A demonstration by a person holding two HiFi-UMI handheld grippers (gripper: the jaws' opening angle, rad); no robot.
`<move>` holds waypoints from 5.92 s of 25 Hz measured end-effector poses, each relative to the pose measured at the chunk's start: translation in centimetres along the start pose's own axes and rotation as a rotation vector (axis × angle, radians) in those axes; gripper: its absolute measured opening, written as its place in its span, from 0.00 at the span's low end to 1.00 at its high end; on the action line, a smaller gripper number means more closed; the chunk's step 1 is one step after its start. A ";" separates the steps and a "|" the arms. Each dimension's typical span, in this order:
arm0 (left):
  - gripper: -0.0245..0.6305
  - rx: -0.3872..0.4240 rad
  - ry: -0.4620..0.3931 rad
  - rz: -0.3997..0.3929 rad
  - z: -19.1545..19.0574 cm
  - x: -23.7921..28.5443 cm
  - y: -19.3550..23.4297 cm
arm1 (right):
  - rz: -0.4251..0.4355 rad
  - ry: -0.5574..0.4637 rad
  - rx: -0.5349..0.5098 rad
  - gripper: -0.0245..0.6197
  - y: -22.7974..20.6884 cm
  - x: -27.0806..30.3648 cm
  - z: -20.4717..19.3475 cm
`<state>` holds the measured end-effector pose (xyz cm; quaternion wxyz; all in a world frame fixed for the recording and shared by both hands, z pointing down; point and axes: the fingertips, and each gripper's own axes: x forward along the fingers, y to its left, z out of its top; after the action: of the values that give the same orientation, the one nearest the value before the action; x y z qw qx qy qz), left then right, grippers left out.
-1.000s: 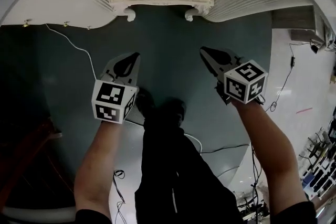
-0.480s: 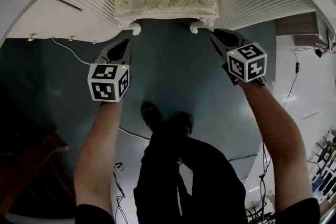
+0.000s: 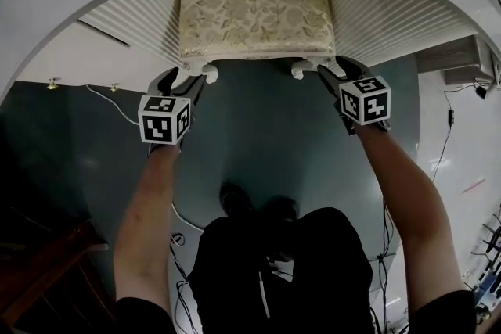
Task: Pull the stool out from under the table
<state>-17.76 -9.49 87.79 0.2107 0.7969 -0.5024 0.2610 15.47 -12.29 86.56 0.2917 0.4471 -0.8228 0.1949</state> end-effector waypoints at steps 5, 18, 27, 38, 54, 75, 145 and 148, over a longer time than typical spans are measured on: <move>0.52 0.026 0.024 -0.002 -1.0 2.5 0.9 | 0.032 0.032 -0.029 0.46 -0.9 2.2 -1.2; 0.40 0.004 0.016 -0.053 -1.2 3.7 -0.4 | 0.016 0.096 -0.086 0.40 -1.6 4.4 -1.7; 0.38 0.019 0.130 -0.105 -0.8 3.4 0.1 | 0.055 0.224 -0.059 0.39 -1.2 4.2 -1.6; 0.33 0.037 0.210 -0.217 -1.2 3.4 -0.3 | -0.018 0.339 -0.065 0.39 -1.9 4.2 -1.7; 0.40 -0.082 0.270 -0.071 -2.1 4.7 -0.2 | 0.094 0.404 -0.017 0.39 -1.9 4.4 -1.7; 0.41 -0.100 0.515 -0.100 -0.4 2.0 0.7 | 0.201 0.527 0.190 0.40 0.3 3.3 -2.5; 0.05 -0.196 -0.232 -0.120 58.1 -30.2 -29.3 | 0.360 -0.140 0.115 0.17 -8.7 -44.5 37.7; 0.05 -0.106 -0.219 -0.073 59.0 -31.4 -29.5 | 0.379 -0.211 0.122 0.09 -8.8 -45.2 39.5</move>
<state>9.92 -11.08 20.20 0.2059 0.8262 -0.5060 0.1376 30.35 -11.75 27.75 0.1344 0.3193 -0.9047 0.2479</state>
